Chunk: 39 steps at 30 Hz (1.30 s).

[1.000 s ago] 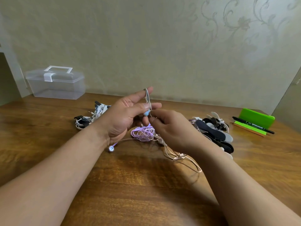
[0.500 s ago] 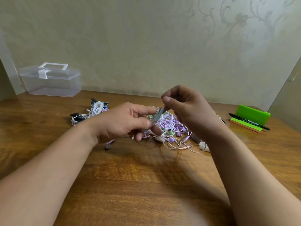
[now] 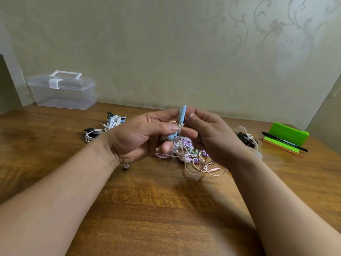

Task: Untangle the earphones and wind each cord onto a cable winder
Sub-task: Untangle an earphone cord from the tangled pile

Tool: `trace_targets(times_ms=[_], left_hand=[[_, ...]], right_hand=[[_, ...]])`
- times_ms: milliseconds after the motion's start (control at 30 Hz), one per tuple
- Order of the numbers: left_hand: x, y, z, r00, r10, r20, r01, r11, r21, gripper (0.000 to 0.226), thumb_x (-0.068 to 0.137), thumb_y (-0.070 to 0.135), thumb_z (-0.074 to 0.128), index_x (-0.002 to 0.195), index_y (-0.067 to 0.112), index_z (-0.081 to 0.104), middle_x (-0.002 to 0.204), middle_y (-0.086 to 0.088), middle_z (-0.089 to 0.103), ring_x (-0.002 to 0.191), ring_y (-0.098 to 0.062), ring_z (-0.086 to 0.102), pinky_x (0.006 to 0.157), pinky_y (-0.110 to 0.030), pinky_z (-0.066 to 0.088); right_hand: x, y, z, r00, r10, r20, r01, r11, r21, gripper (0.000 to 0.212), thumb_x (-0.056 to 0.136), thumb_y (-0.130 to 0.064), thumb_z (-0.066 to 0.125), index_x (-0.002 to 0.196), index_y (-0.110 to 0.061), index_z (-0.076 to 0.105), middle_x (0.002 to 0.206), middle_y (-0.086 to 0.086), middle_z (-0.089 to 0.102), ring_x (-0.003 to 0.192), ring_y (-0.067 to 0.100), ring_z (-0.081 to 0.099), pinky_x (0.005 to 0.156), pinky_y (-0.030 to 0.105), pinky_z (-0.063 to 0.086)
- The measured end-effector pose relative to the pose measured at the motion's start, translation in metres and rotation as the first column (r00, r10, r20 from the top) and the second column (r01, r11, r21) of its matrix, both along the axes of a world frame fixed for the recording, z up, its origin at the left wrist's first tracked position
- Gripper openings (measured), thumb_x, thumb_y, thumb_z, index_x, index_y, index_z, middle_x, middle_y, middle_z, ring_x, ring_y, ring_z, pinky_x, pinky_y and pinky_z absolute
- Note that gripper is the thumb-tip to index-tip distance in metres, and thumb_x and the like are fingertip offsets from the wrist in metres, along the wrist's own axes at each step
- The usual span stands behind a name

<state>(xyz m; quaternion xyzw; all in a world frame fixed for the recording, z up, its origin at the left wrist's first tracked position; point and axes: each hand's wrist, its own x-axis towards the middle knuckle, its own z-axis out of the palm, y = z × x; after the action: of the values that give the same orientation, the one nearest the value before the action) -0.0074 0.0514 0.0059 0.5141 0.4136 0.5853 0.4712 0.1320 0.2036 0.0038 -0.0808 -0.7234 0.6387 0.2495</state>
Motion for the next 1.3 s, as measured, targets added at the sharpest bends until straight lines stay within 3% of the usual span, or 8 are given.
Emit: trace_targets(times_ms=[100, 233, 467, 733, 867, 1000, 1133, 1300], left_hand=[[0.002, 0.008, -0.003, 0.988, 0.086, 0.131, -0.091, 0.995, 0.030, 0.048, 0.095, 0.010, 0.055, 0.141, 0.023, 0.062, 0.126, -0.016, 0.071, 0.056, -0.010, 0.053, 0.057, -0.017, 0.045], [-0.001, 0.016, -0.005, 0.952, 0.273, 0.135, -0.278, 0.960, 0.016, 0.051, 0.095, 0.012, 0.058, 0.143, 0.028, 0.059, 0.128, -0.010, 0.072, 0.050, -0.009, 0.047, 0.049, -0.019, 0.034], [-0.004, 0.021, -0.008, 0.870, 0.481, 0.107, -0.488, 0.872, 0.046, 0.047, 0.104, 0.008, 0.051, 0.147, 0.029, 0.053, 0.122, -0.005, 0.075, 0.032, -0.004, 0.026, 0.038, -0.016, 0.025], [0.007, 0.022, -0.010, 0.742, 0.651, -0.164, -0.631, 0.759, 0.157, 0.054, 0.104, 0.004, 0.056, 0.151, 0.028, 0.048, 0.118, -0.007, 0.075, 0.037, 0.002, 0.036, 0.041, -0.010, 0.032], [0.002, 0.018, -0.010, 0.698, 0.615, -0.367, -0.587, 0.785, 0.198, 0.053, 0.106, 0.007, 0.053, 0.152, 0.030, 0.043, 0.105, 0.001, 0.076, 0.037, 0.004, 0.043, 0.046, -0.004, 0.035], [-0.003, 0.016, -0.014, 0.671, 0.485, -0.561, -0.485, 0.859, 0.163, 0.054, 0.103, 0.015, 0.059, 0.152, 0.031, 0.046, 0.094, 0.015, 0.078, 0.085, 0.012, 0.062, 0.086, -0.014, 0.044], [-0.002, 0.008, -0.010, 0.672, 0.281, -0.686, -0.357, 0.933, 0.033, 0.046, 0.105, 0.018, 0.058, 0.147, 0.034, 0.052, 0.111, 0.007, 0.079, 0.104, -0.004, 0.068, 0.093, -0.026, 0.051], [0.002, 0.000, 0.000, 0.796, 0.142, -0.589, -0.235, 0.968, -0.084, 0.041, 0.105, 0.015, 0.055, 0.143, 0.032, 0.056, 0.111, -0.004, 0.079, 0.042, -0.004, 0.036, 0.040, -0.023, 0.028]], right_hand=[[-0.008, -0.008, -0.004, 0.987, -0.161, 0.025, 0.155, 0.974, 0.164, 0.032, 0.111, -0.034, 0.049, 0.088, -0.019, 0.066, 0.063, -0.001, 0.054, 0.048, 0.008, 0.037, 0.048, 0.026, 0.030], [-0.012, -0.017, -0.009, 0.935, -0.344, 0.081, 0.243, 0.792, 0.560, 0.025, 0.111, -0.030, 0.046, 0.097, -0.025, 0.067, 0.071, -0.004, 0.066, 0.050, 0.000, 0.050, 0.049, 0.016, 0.036], [-0.013, -0.035, -0.014, 0.951, -0.245, 0.189, 0.046, 0.716, 0.697, 0.022, 0.108, -0.019, 0.045, 0.089, -0.025, 0.054, 0.081, 0.007, 0.067, 0.067, 0.020, 0.057, 0.061, 0.033, 0.043], [-0.012, -0.030, -0.011, 0.939, -0.343, -0.001, 0.216, 0.589, 0.778, 0.037, 0.103, -0.032, 0.058, 0.068, -0.029, 0.046, 0.060, -0.006, 0.051, 0.061, 0.017, 0.045, 0.060, 0.040, 0.040], [-0.007, -0.016, -0.005, 0.902, -0.426, -0.071, 0.326, 0.564, 0.759, 0.026, 0.100, -0.035, 0.067, 0.076, -0.028, 0.061, 0.064, -0.010, 0.059, 0.057, 0.010, 0.047, 0.056, 0.034, 0.038], [0.001, -0.007, 0.005, 0.892, -0.433, -0.128, 0.397, 0.617, 0.679, 0.012, 0.093, -0.024, 0.077, 0.086, -0.018, 0.069, 0.061, -0.014, 0.056, 0.059, 0.000, 0.053, 0.053, 0.014, 0.033], [0.007, -0.010, 0.011, 0.944, -0.317, -0.098, 0.301, 0.697, 0.650, 0.007, 0.099, -0.016, 0.068, 0.105, -0.020, 0.068, 0.078, -0.007, 0.066, 0.066, 0.001, 0.056, 0.059, 0.011, 0.038], [0.012, 0.001, 0.014, 0.965, -0.245, -0.090, 0.253, 0.790, 0.559, 0.008, 0.097, -0.015, 0.073, 0.102, -0.019, 0.070, 0.081, -0.005, 0.073, 0.074, 0.007, 0.067, 0.068, 0.023, 0.051]])
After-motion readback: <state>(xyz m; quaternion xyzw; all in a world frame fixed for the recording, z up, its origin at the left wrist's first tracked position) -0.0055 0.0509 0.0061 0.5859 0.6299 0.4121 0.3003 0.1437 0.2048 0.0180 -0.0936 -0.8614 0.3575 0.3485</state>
